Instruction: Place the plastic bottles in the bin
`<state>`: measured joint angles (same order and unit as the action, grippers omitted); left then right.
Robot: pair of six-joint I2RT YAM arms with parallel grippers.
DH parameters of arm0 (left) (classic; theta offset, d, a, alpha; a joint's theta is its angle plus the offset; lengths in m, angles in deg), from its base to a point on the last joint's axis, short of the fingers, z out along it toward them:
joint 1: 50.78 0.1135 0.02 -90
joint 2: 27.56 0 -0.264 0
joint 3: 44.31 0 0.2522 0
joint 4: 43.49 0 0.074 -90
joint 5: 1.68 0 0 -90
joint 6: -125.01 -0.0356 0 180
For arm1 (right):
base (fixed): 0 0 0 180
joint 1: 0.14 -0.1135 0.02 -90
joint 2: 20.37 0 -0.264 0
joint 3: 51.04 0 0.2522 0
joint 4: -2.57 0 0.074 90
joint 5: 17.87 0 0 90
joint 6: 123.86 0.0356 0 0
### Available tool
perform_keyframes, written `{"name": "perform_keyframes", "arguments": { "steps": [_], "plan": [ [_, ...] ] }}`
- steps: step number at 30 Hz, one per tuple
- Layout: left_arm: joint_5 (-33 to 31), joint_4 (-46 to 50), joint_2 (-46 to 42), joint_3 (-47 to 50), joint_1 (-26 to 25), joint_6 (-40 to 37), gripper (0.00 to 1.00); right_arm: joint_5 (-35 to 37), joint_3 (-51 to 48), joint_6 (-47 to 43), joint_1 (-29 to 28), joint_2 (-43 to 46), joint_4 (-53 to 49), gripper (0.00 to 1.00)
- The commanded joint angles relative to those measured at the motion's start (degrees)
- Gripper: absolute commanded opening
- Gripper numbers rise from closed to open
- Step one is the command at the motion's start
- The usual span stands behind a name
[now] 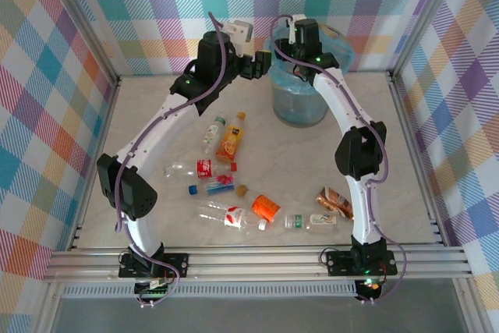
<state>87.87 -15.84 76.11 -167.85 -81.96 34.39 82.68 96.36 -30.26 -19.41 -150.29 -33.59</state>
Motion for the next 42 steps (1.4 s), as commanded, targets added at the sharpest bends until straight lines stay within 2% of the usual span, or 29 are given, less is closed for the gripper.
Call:
{"name": "perform_keyframes", "arguments": {
  "steps": [1,5,8,12,23,32,42],
  "plan": [
    [0.8,0.4,-0.2,-0.9,0.6,0.6,0.87,-2.9,-0.9,3.2,1.5,0.9,0.5,0.56],
    [0.5,0.8,-0.2,-0.8,0.7,0.6,0.87,-4.2,-0.9,3.9,2.1,-0.3,-0.2,0.6],
    [0.7,0.8,-0.1,-0.9,0.8,0.6,0.88,-4.5,-2.1,4.4,2.3,-0.5,1.1,0.71],
    [0.5,1.0,-0.3,-0.9,0.8,0.5,0.88,-5.3,-3.4,4.6,2.3,0.8,2.0,0.76],
    [0.3,1.0,-1.3,0.1,0.8,1.1,0.88,-6.6,-2.0,4.2,2.3,2.6,1.5,0.77],
    [0.1,1.5,-2.8,-0.4,0.8,0.9,0.88,-5.6,7.2,4.9,2.1,3.0,-4.9,0.85],
    [-0.6,4.9,-5.2,0.0,0.8,0.5,0.88,-3.3,8.7,4.5,-0.9,9.8,-7.6,0.87]
  ]
}}
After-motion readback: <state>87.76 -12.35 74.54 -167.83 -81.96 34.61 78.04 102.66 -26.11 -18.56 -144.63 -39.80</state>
